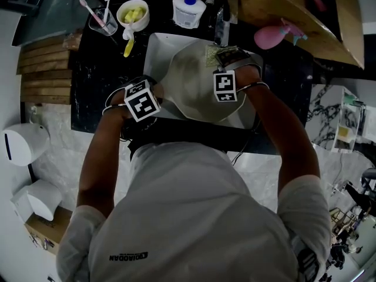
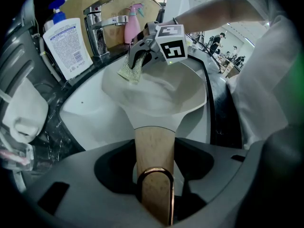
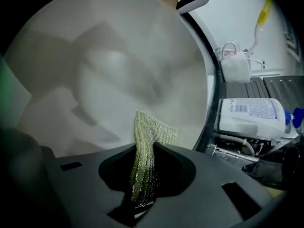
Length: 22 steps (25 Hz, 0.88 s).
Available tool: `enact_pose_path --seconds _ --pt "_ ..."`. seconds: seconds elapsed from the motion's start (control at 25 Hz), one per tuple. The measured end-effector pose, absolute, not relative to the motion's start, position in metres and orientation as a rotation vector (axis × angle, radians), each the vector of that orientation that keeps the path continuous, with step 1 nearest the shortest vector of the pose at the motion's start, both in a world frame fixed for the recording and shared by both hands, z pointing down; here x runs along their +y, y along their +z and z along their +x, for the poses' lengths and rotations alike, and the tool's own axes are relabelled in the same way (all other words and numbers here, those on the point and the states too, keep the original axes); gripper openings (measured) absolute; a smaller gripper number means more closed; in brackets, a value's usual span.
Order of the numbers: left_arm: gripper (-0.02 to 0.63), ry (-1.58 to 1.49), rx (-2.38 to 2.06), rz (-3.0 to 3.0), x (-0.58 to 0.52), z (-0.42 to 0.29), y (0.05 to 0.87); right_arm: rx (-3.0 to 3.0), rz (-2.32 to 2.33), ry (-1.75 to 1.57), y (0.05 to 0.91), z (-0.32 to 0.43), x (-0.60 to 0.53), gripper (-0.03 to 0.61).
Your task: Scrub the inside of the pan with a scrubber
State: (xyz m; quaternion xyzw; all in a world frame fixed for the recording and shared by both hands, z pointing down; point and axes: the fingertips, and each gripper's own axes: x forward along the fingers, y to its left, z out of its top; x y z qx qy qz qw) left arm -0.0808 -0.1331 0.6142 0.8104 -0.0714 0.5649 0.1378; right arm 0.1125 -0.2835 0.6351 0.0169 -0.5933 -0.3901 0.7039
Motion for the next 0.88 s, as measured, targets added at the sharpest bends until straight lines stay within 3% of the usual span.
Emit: enact_pose_path --seconds 0.88 --pt "0.247 1.631 -0.205 2.349 -0.134 -0.08 0.613 -1.253 -0.002 -0.41 0.652 0.168 -0.228 0.089"
